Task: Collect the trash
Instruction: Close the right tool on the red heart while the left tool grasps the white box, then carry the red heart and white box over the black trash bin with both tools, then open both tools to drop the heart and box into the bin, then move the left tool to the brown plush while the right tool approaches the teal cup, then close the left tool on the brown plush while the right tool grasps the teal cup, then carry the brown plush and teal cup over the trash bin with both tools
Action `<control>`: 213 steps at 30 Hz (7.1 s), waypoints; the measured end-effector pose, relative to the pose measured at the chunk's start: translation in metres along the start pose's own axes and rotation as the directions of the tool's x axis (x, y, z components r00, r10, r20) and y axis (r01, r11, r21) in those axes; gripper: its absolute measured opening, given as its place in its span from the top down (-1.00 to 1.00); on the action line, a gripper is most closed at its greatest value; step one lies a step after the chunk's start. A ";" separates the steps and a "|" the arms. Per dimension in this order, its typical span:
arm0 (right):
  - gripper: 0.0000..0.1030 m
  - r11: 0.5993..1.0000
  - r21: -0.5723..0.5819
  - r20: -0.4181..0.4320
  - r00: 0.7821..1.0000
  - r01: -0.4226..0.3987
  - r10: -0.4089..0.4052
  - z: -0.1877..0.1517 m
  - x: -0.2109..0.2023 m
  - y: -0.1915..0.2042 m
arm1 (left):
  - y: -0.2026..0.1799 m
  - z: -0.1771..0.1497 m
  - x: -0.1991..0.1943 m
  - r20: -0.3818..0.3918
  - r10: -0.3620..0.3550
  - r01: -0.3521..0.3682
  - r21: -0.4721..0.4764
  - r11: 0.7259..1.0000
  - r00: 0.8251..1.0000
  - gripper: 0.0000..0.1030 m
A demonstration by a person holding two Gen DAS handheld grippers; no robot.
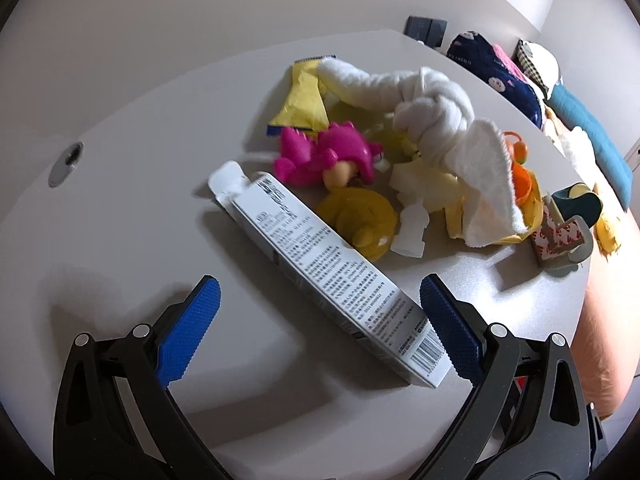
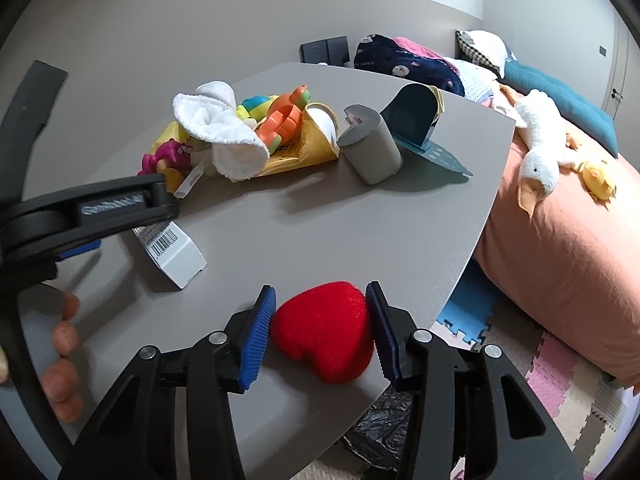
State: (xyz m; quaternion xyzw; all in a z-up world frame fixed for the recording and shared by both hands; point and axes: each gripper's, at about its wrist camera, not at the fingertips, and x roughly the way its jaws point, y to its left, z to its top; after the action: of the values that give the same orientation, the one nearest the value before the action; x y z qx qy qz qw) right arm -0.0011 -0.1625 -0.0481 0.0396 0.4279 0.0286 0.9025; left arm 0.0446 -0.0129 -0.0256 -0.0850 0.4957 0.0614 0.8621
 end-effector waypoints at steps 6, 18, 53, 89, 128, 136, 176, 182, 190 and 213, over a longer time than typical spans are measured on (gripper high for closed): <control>0.06 1.000 0.013 0.000 1.000 -0.009 0.009 0.001 0.000 -0.001 | 0.001 -0.002 0.005 0.005 0.006 -0.006 0.008 1.000 1.000 -0.20; 0.07 0.996 0.055 0.025 0.998 -0.065 0.064 -0.003 -0.018 -0.004 | 0.037 -0.022 -0.016 0.040 -0.062 0.064 -0.045 0.997 0.997 0.47; 0.07 0.959 0.267 0.179 0.973 0.095 -0.146 -0.049 -0.147 -0.131 | -0.106 -0.098 -0.101 0.068 -0.307 0.265 0.355 0.897 0.949 0.47; -0.52 0.871 0.461 0.138 0.956 0.168 -0.258 -0.078 -0.155 -0.208 | -0.169 -0.143 -0.089 0.036 -0.266 0.198 0.571 0.797 0.963 -0.89; -0.52 0.973 0.227 0.118 0.992 0.027 -0.055 0.034 -0.046 -0.084 | -0.010 -0.004 -0.026 0.097 -0.111 0.078 0.298 0.951 0.989 -0.63; -0.52 0.966 0.260 0.135 0.989 0.020 -0.057 0.062 -0.028 -0.090 | 0.003 0.013 -0.002 0.071 -0.107 0.083 0.279 0.957 0.992 -0.37; -0.03 0.943 0.328 0.133 0.991 -0.062 0.019 0.113 0.059 -0.100 | 0.007 0.034 0.025 0.051 -0.145 0.122 0.307 0.944 0.988 0.10; -0.03 0.945 0.324 0.160 0.987 -0.045 -0.008 0.111 0.037 -0.104 | 0.011 0.032 0.017 0.052 -0.150 0.129 0.290 0.948 0.987 0.10; -0.03 0.950 0.311 0.199 0.979 -0.030 -0.035 0.103 -0.006 -0.105 | 0.012 0.020 -0.008 0.089 -0.172 0.140 0.285 0.948 0.981 0.10; -0.03 0.949 0.314 0.247 0.965 0.006 -0.087 0.017 -0.115 -0.115 | -0.034 -0.042 -0.085 0.128 -0.301 0.228 0.399 0.888 0.945 0.10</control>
State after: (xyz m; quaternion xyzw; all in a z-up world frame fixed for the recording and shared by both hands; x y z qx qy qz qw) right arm -0.0582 -0.2876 0.0401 0.1741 0.3069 -0.0659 0.9334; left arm -0.0271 -0.0567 0.0306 0.0219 0.3990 -0.1461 0.9050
